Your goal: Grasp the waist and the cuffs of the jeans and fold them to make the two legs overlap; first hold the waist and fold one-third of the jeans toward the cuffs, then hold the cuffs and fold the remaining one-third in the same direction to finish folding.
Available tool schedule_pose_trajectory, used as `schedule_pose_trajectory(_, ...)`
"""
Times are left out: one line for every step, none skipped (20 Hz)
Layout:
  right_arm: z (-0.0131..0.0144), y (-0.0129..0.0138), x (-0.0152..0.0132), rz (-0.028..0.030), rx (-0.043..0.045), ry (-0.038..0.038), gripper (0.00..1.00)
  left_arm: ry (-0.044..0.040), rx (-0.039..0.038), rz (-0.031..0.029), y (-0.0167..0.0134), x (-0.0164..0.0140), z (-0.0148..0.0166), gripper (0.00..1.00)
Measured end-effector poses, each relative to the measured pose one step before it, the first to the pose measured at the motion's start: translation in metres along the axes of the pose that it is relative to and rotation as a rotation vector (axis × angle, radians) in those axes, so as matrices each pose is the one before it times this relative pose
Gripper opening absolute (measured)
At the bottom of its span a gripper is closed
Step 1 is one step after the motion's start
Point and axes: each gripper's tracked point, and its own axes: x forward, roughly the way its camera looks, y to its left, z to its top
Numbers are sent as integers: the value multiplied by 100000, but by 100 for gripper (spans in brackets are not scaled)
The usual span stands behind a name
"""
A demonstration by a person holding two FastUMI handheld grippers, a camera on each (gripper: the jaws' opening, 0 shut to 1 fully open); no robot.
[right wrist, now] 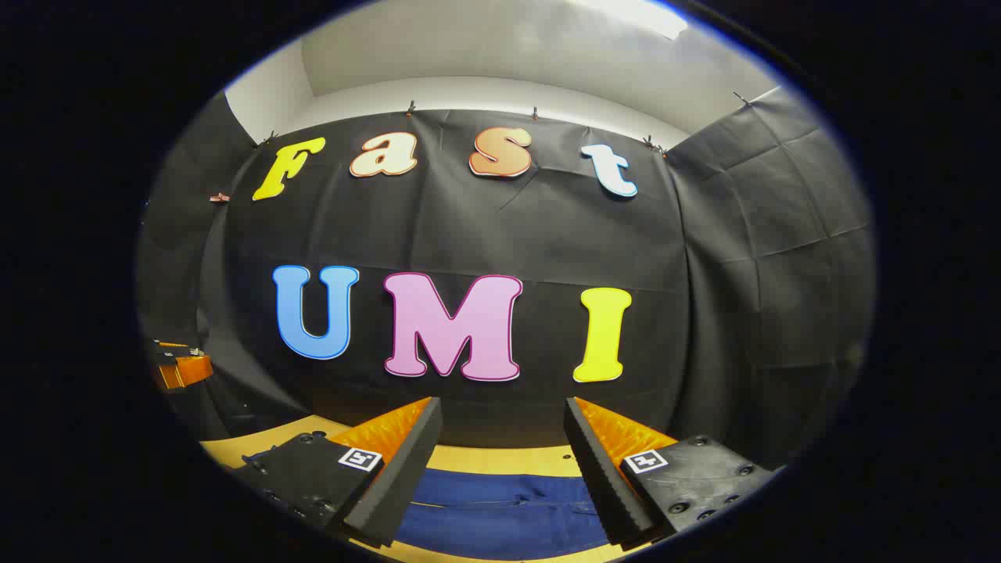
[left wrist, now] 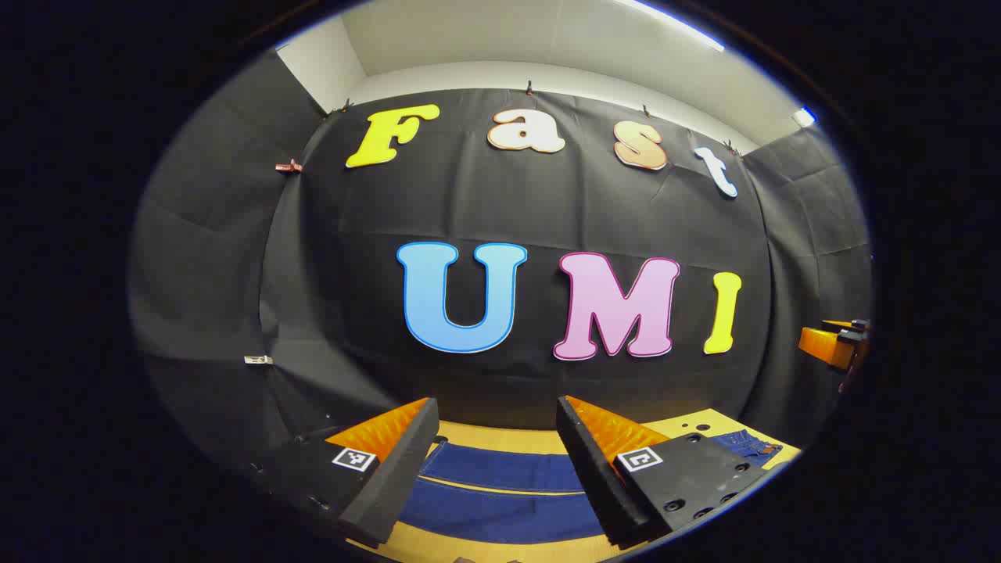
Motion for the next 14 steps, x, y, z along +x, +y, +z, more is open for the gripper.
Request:
schedule_pose_trajectory(-156,166,-108,351,-287,218,96,-178,899,-173,45,1,-108,96)
schedule_pose_trajectory(-116,250,22,494,-228,324,96,123,619,-441,30,22,85,96)
schedule_pose_trajectory(-77,188,-13,429,-3,107,96,246,455,-389,-44,11,-251,96)
schedule_pose_trajectory(24,155,-31,237,171,-10,96,-150,144,-781,-150,58,113,96)
schedule_pose_trajectory(-120,38,54,-41,94,91,96,32,42,-1167,-232,-20,-76,96)
schedule_pose_trajectory(-132,48,-24,-125,-70,244,96,-56,133,-798,-198,129,95,96)
schedule_pose_trajectory(-115,76,-41,51,-197,334,96,111,104,-575,-144,55,-209,96)
schedule_pose_trajectory(-206,11,-19,-4,-276,475,96,257,-122,-614,-142,139,-35,96)
schedule_pose_trajectory(-214,18,53,-281,-363,587,94,286,-222,-632,-154,175,-230,96)
schedule_pose_trajectory(-235,-28,90,-117,-24,769,94,458,-58,-727,-153,275,-82,96)
schedule_pose_trajectory(-191,121,-29,225,595,687,94,334,121,-331,-90,187,-197,96)
schedule_pose_trajectory(-141,106,-14,198,816,433,94,377,273,-287,-76,196,-115,96)
schedule_pose_trajectory(-25,-42,180,-180,587,84,96,271,301,-151,47,176,-185,96)
schedule_pose_trajectory(16,-82,90,-251,156,15,98,71,337,-110,32,229,24,96)
